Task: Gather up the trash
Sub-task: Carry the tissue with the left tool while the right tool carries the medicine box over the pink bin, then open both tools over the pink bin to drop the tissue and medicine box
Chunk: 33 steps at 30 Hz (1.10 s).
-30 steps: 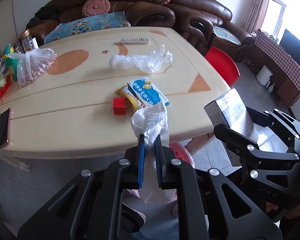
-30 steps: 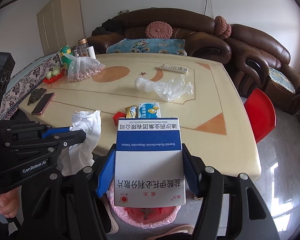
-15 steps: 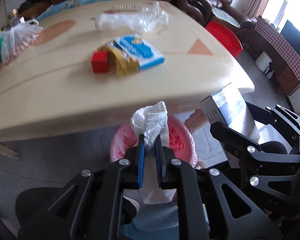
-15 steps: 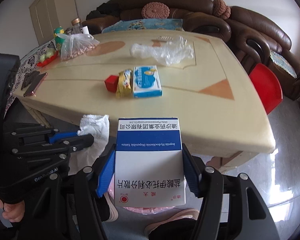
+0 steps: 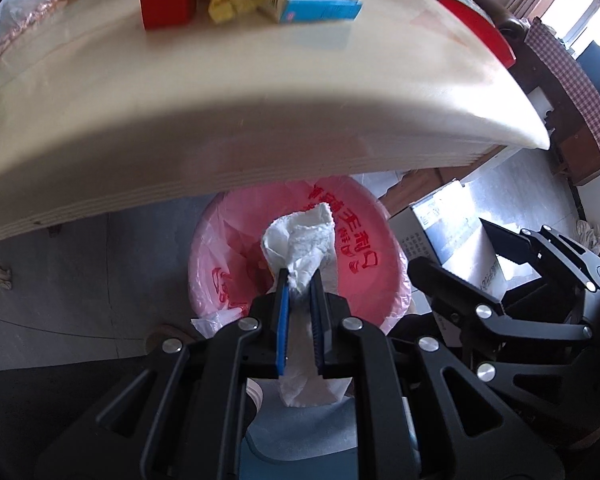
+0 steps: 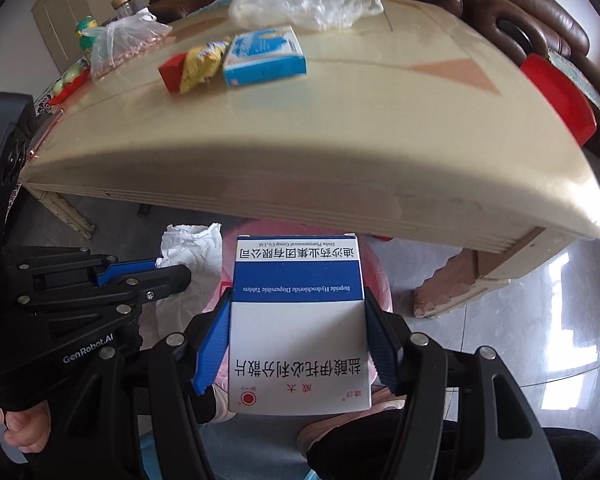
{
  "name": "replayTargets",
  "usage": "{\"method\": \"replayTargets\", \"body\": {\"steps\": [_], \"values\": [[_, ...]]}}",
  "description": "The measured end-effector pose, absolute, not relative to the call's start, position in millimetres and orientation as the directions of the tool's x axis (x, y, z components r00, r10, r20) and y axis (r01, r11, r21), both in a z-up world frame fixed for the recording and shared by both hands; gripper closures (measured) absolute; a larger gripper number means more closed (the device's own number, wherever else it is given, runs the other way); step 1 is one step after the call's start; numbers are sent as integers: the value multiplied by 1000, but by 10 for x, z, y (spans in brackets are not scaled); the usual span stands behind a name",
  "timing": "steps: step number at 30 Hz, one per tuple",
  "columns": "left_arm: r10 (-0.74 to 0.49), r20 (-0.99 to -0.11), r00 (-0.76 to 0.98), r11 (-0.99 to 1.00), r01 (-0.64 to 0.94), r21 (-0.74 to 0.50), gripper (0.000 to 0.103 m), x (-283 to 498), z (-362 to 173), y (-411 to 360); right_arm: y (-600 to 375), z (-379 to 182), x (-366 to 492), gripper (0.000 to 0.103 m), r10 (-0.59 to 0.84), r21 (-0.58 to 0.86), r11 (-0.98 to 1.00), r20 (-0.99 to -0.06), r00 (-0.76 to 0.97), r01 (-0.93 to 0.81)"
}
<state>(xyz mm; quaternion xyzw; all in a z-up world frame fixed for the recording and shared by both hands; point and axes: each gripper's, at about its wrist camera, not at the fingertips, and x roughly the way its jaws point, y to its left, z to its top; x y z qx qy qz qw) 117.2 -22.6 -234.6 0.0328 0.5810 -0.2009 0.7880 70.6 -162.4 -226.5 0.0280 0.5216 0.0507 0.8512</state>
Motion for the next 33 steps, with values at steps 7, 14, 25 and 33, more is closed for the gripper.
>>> {"method": "replayTargets", "body": {"steps": [7, 14, 25, 33], "values": [[-268, -944, 194, 929, 311, -200, 92, 1272, -2681, -225, -1674, -2658, 859, 43, 121, 119, 992, -913, 389, -31], [-255, -957, 140, 937, 280, -208, 92, 1372, -2994, -277, -1680, -2924, 968, 43, 114, 106, 994, -931, 347, -40], [-225, -971, 78, 941, 275, -196, 92, 1542, -3392, -351, -1762, -3365, 1181, 43, 92, 86, 996, -958, 272, -33], [-226, -973, 50, 945, 254, -206, 91, 1638, -3537, -347, -1750, -3544, 1253, 43, 116, 107, 993, -965, 235, -47]]}}
